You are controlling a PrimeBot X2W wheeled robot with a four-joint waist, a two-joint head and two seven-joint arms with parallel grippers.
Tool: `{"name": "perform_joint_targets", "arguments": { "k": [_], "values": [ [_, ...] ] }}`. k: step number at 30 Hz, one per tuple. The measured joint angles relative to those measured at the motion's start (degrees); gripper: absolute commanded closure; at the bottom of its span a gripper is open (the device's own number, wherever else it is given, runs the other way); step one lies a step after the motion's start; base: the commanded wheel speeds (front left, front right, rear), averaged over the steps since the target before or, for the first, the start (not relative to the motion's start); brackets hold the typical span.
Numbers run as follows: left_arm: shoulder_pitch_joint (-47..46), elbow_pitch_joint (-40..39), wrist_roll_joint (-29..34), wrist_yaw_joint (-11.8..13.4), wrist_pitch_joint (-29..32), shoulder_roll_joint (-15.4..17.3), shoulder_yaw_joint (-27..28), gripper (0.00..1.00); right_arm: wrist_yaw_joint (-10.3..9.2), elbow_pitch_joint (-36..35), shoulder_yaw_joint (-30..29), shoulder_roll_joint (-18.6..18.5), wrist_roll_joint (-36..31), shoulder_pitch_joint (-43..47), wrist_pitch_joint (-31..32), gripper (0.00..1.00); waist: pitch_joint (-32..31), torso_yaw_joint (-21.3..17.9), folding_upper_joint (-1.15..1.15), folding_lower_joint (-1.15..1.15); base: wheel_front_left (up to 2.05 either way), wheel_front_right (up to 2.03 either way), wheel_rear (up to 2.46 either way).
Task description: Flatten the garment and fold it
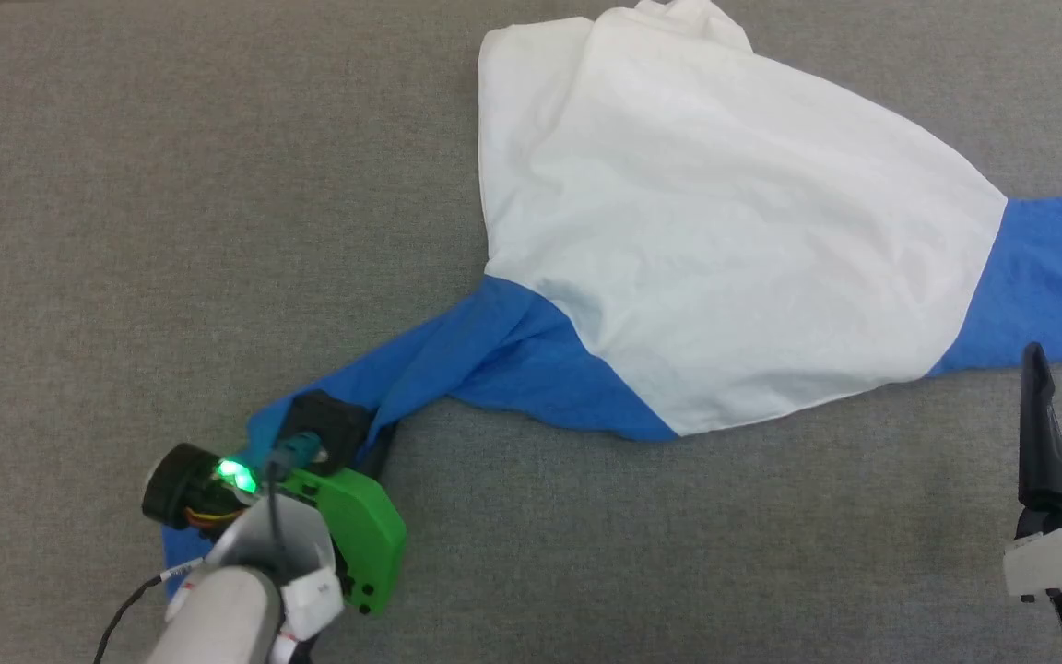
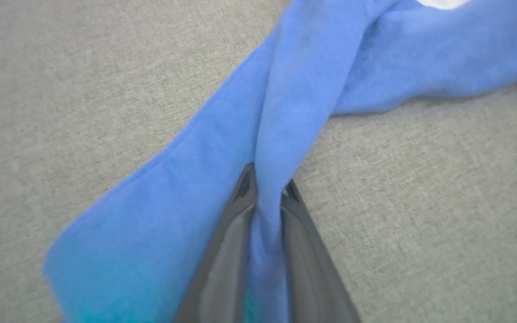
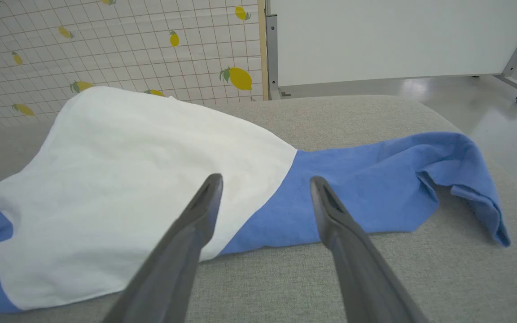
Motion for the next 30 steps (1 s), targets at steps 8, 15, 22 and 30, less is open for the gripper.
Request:
{"name": "perform_joint_targets", "arguments": {
  "k": [8, 15, 22, 30],
  "values": [
    [-5.31, -11.37, -6.58, 0.7, 0.58, 0.51, 7.67, 1.0, 0.0, -0.52, -0.48, -0.01, 0.21, -0.01, -0.04, 0.0, 0.78, 0.69, 0.0, 0.0, 0.0, 0.0, 0.0],
    [-17.85, -1.52, -9.27, 2.65, 2.77, 1.59, 13.05, 0.57, 0.0, -0.94, 1.01, 0.0, 0.48, -1.93, 0.21, 0.0, 4.46, 0.88, 0.0, 0.0, 0.0, 0.0, 0.0],
    [-20.32, 8.48, -8.68, 4.31, -2.57, -0.41, 13.01, 0.0, 0.0, -0.35, 1.9, 0.01, 0.49, -3.43, 0.19, 0.0, 7.53, -0.38, 0.0, 0.0, 0.0, 0.0, 0.0],
    [-18.73, 3.0, -7.62, 4.11, -12.89, -1.49, 12.11, 0.0, 0.0, 0.97, 1.89, 0.0, 0.49, -3.26, 0.07, 0.0, 5.98, -0.89, 0.0, 0.0, 0.0, 0.0, 0.0]
  ]
}}
